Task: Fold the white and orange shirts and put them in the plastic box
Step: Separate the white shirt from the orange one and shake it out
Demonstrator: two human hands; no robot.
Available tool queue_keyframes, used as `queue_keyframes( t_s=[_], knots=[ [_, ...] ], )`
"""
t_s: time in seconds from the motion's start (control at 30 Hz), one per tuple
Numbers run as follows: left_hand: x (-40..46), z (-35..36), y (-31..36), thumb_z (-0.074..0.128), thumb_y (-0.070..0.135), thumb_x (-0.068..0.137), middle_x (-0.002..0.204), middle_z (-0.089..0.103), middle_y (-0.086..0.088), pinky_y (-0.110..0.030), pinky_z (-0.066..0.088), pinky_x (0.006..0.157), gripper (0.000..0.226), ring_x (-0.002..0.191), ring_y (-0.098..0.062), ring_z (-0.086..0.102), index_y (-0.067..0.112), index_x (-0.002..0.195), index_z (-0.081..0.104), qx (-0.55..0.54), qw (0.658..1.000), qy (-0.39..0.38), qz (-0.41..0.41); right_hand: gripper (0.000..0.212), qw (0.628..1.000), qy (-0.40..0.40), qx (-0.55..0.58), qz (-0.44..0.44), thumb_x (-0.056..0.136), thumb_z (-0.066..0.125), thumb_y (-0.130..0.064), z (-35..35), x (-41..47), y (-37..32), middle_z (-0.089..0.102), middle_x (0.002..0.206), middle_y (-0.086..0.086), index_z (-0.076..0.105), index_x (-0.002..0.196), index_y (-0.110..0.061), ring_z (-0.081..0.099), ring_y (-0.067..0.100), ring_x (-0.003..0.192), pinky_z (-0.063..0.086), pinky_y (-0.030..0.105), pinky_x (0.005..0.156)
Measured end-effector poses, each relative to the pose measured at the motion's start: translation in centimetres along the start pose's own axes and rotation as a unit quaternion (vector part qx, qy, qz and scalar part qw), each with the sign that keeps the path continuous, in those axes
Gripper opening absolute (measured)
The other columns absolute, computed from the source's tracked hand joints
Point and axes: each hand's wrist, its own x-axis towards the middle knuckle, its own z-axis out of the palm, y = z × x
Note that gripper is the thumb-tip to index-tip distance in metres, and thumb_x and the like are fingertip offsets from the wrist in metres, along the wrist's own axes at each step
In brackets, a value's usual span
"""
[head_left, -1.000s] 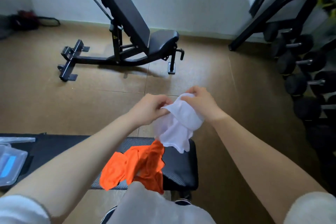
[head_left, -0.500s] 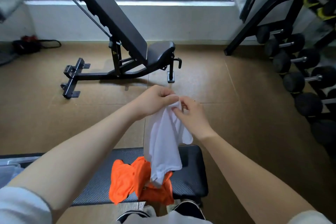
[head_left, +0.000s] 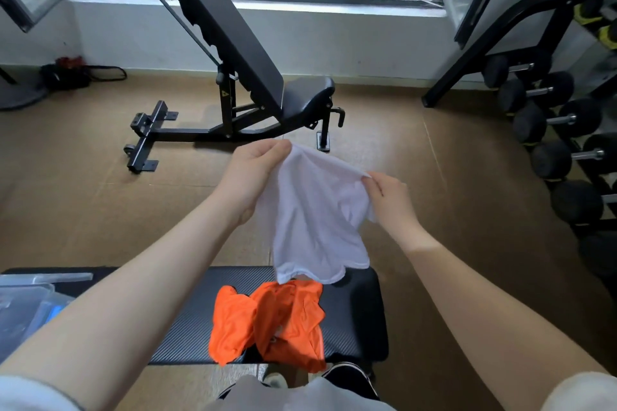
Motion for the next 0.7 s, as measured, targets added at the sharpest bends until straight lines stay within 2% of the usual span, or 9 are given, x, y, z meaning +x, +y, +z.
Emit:
queue_keyframes(
  t_s=[0.13, 0.23, 0.3, 0.33, 0.4, 0.43, 0.5, 0.6, 0.7],
  knots=[
    [0.1, 0.5, 1.1, 0.057, 0.022, 0.090, 0.071, 0.068, 0.005, -0.021, 0.046, 0.062, 0.018, 0.067, -0.009, 0.060, 0.023, 0.077, 0.069, 0.013, 1.000, -0.005, 0.011, 0.038, 0.979, 0.017, 0.177, 0.099, 0.089, 0.038, -0.029, -0.9, 1.2, -1.7, 0.064, 0.087, 0.019, 0.056, 0.087, 0.004, 0.059, 0.034, 0.080, 0.042, 0.036, 0.069],
    [0.5, 0.5, 1.9, 0.055, 0.029, 0.090, 0.088, 0.068, -0.003, -0.027, 0.047, 0.070, 0.015, 0.083, -0.018, 0.061, 0.022, 0.085, 0.068, -0.023, 0.999, 0.008, -0.027, 0.032, 0.983, 0.048, 0.160, 0.073, 0.093, 0.041, -0.022, -2.5, 1.3, -2.4, 0.046, 0.065, 0.003, 0.045, 0.065, -0.009, 0.041, 0.016, 0.063, 0.029, 0.030, 0.059],
    [0.2, 1.1, 2.5, 0.054, 0.030, 0.091, 0.092, 0.069, -0.003, -0.029, 0.049, 0.075, 0.017, 0.086, -0.019, 0.064, 0.021, 0.089, 0.068, -0.074, 0.995, -0.021, -0.062, 0.023, 0.989, 0.055, 0.125, 0.050, 0.093, 0.043, -0.018, -3.1, 1.2, -2.0, 0.047, 0.071, -0.003, 0.050, 0.071, -0.019, 0.041, 0.012, 0.066, 0.034, 0.030, 0.061],
    [0.1, 1.6, 2.8, 0.053, 0.030, 0.091, 0.092, 0.070, -0.002, -0.030, 0.051, 0.077, 0.016, 0.086, -0.018, 0.065, 0.021, 0.090, 0.067, -0.091, 0.992, -0.038, -0.074, 0.015, 0.991, 0.044, 0.113, 0.050, 0.093, 0.044, -0.017, -3.2, 0.9, -1.8, 0.053, 0.084, -0.002, 0.057, 0.087, -0.019, 0.047, 0.012, 0.076, 0.040, 0.030, 0.070],
    [-0.3, 2.8, 3.2, 0.055, 0.031, 0.091, 0.091, 0.069, -0.002, -0.031, 0.051, 0.084, 0.016, 0.087, -0.017, 0.065, 0.020, 0.089, 0.067, -0.109, 0.988, -0.059, -0.094, 0.025, 0.994, 0.025, 0.098, 0.047, 0.095, 0.046, -0.016, -2.9, -0.1, -1.5, 0.049, 0.112, -0.002, 0.055, 0.118, -0.016, 0.049, 0.011, 0.100, 0.041, 0.029, 0.090],
    [-0.5, 3.3, 3.3, 0.056, 0.031, 0.090, 0.091, 0.069, -0.002, -0.031, 0.050, 0.087, 0.016, 0.088, -0.017, 0.064, 0.019, 0.088, 0.067, -0.115, 0.986, -0.057, -0.103, 0.028, 0.993, 0.017, 0.110, 0.043, 0.095, 0.045, -0.017, -2.7, -0.9, -1.6, 0.047, 0.117, -0.002, 0.052, 0.123, -0.015, 0.048, 0.011, 0.105, 0.040, 0.027, 0.093],
    [-0.5, 4.1, 3.3, 0.058, 0.033, 0.089, 0.097, 0.069, -0.004, -0.034, 0.050, 0.093, 0.016, 0.095, -0.019, 0.064, 0.019, 0.087, 0.067, -0.125, 0.985, -0.039, -0.117, 0.026, 0.988, -0.009, 0.154, 0.021, 0.096, 0.044, -0.023, -1.9, -2.8, -1.9, 0.052, 0.119, -0.002, 0.053, 0.120, -0.017, 0.051, 0.011, 0.106, 0.040, 0.022, 0.089],
    [-0.2, 4.7, 3.2, 0.058, 0.036, 0.088, 0.095, 0.068, -0.004, -0.036, 0.050, 0.093, 0.020, 0.096, -0.021, 0.063, 0.018, 0.089, 0.066, -0.149, 0.979, -0.024, -0.140, 0.021, 0.971, -0.127, 0.201, 0.020, 0.093, 0.051, -0.028, 0.0, -5.4, -2.1, 0.060, 0.112, -0.005, 0.054, 0.113, -0.022, 0.055, 0.010, 0.106, 0.043, 0.019, 0.086],
    [-0.1, 4.8, 3.3, 0.058, 0.038, 0.088, 0.091, 0.067, -0.005, -0.032, 0.053, 0.081, 0.025, 0.090, -0.020, 0.064, 0.015, 0.098, 0.064, -0.181, 0.971, -0.010, -0.156, 0.029, 0.975, -0.198, 0.101, 0.007, 0.086, 0.063, -0.027, 2.6, -6.7, -1.8, 0.065, 0.109, -0.002, 0.060, 0.111, -0.013, 0.059, 0.009, 0.099, 0.043, 0.020, 0.082]
  ],
)
